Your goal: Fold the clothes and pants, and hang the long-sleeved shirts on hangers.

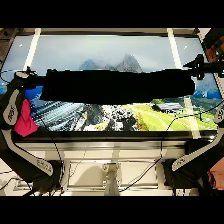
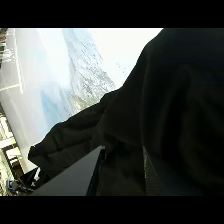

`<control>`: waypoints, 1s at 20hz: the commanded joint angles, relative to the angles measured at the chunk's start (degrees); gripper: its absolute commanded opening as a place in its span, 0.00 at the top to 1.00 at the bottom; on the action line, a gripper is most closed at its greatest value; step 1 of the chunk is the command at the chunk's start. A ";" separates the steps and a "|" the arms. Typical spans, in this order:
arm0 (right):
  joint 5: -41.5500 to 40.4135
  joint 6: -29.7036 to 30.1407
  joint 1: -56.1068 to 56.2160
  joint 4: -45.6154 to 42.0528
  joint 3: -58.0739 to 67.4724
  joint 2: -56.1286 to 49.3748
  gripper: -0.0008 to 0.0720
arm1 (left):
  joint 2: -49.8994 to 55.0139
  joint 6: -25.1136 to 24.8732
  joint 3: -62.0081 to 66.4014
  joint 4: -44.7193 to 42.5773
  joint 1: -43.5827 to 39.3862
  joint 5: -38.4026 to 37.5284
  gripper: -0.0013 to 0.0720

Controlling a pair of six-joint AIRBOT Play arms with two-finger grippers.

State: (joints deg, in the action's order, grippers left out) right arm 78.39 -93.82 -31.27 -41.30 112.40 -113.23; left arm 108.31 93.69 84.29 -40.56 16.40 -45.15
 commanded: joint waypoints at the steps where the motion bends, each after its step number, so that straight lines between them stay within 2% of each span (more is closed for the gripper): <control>1: 0.07 0.09 0.00 0.02 0.04 -0.04 0.60 | 0.17 -0.07 -0.02 5.07 -0.22 0.44 0.29; 4: 0.04 0.09 0.00 0.02 0.04 -0.04 0.60 | -1.49 -4.79 -0.02 5.86 1.49 -4.33 0.30; 8: -0.02 0.13 0.00 0.00 0.04 -0.04 0.60 | -3.56 -4.76 -0.02 5.73 4.85 -8.68 0.30; 16: -1.46 0.11 0.00 0.02 0.04 -0.04 0.60 | -0.07 -4.68 -0.02 6.16 -1.42 -6.25 0.28; 20: -1.49 0.13 0.00 0.00 0.04 -0.04 0.60 | 0.68 -4.55 -0.02 6.23 -1.22 -4.76 0.28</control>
State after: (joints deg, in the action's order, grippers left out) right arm 77.01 -93.67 -31.27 -41.30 112.40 -113.23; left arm 108.36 89.03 84.29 -34.41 15.44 -51.05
